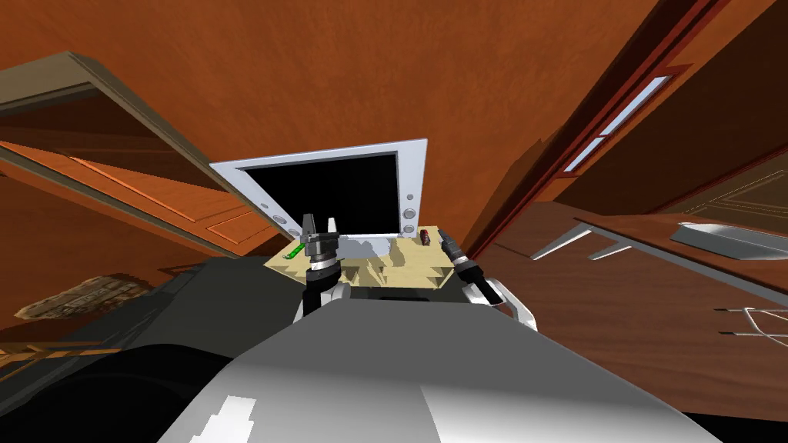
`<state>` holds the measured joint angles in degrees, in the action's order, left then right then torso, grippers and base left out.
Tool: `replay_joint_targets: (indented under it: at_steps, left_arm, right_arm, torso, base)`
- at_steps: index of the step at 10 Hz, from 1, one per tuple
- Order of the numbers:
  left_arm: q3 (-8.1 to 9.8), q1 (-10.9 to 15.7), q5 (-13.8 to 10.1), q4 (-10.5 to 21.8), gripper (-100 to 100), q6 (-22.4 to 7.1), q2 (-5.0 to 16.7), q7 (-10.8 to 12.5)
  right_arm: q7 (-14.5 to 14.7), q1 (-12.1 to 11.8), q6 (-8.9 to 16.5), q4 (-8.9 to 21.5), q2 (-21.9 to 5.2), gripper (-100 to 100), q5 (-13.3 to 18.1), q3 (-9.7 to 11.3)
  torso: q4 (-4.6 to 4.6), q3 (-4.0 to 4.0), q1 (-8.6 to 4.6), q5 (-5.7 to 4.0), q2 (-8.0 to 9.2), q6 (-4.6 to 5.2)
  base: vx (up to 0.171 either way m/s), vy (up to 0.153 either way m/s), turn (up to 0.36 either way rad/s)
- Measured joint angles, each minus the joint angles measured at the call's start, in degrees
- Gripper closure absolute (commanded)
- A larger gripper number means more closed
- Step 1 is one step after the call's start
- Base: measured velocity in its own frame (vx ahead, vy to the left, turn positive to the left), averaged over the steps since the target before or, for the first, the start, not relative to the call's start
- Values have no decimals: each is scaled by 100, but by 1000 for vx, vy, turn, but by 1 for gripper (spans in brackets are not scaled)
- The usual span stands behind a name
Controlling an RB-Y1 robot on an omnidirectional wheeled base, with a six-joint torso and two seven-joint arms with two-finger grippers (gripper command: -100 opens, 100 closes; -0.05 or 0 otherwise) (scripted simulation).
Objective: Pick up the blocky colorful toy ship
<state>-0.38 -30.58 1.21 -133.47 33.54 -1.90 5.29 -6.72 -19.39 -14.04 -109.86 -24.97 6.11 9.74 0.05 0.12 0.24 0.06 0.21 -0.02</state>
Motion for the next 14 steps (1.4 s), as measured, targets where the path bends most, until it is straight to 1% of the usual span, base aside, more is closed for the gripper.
replay_joint_targets:
  at_steps: [1,2,4,5,7,8,9,10,11,12,13,14]
  left_arm:
    - [1,-1,0,0,0,0,0,0]
    - [0,0,0,0,0,0,0,0]
    - [0,0,0,0,0,0,0,0]
    - [1,-1,0,0,0,0,0,0]
    - [0,0,0,0,0,0,0,0]
    - [1,-1,0,0,0,0,0,0]
    - [0,0,0,0,0,0,0,0]
    - [1,-1,0,0,0,0,0,0]
    - [1,-1,0,0,0,0,0,0]
    - [0,-1,0,0,0,0,0,0]
    - [1,-1,0,0,0,0,0,0]
    - [1,-1,0,0,0,0,0,0]
  right_arm:
    - [20,63,56,125,-86,-100,15,80]
    - [30,141,125,261,-234,-100,13,176]
    - [17,202,199,461,-516,-100,-8,298]
    - [2,276,213,597,-626,-100,-25,340]
    - [-35,480,304,965,-1013,-100,-69,550]
    - [-18,487,370,1040,-1081,-100,-56,621]
    - [-26,554,426,1184,-1275,-100,-78,715]
    - [-6,615,452,1349,-1292,-100,-61,789]
    - [9,679,411,1634,-1420,-100,-66,883]
    - [-11,728,461,1823,-1624,-100,-99,1001]
    - [-25,728,540,1854,-1759,-100,-114,1055]
    - [-27,756,605,1977,-1921,-100,-127,1148]
  torso:
    - [-1,-2,-8,-1,-4,5]
    - [-1,-2,-8,-2,-3,2]
    - [-1,-2,-8,-2,-4,2]
    - [-1,-3,-12,-2,-5,5]
    - [0,0,-8,-2,0,2]
    - [0,0,-7,-1,0,5]
    - [1,2,-7,-1,4,3]
    - [0,0,-13,-3,-1,6]
    - [-1,-4,-12,-2,-7,4]
    - [-1,-4,-8,-1,-8,2]
    - [-1,-2,-12,-1,-3,8]
    - [0,0,-13,-2,0,4]
  base:
    - [-43,51,141]
    - [-34,39,70]
    - [-36,50,120]
    - [-44,40,137]
    - [-49,60,174]
    - [-59,60,177]
    - [-38,40,75]
    - [-21,51,162]
    - [-25,66,287]
    - [-36,48,103]
    - [-45,47,175]
    - [-30,32,89]
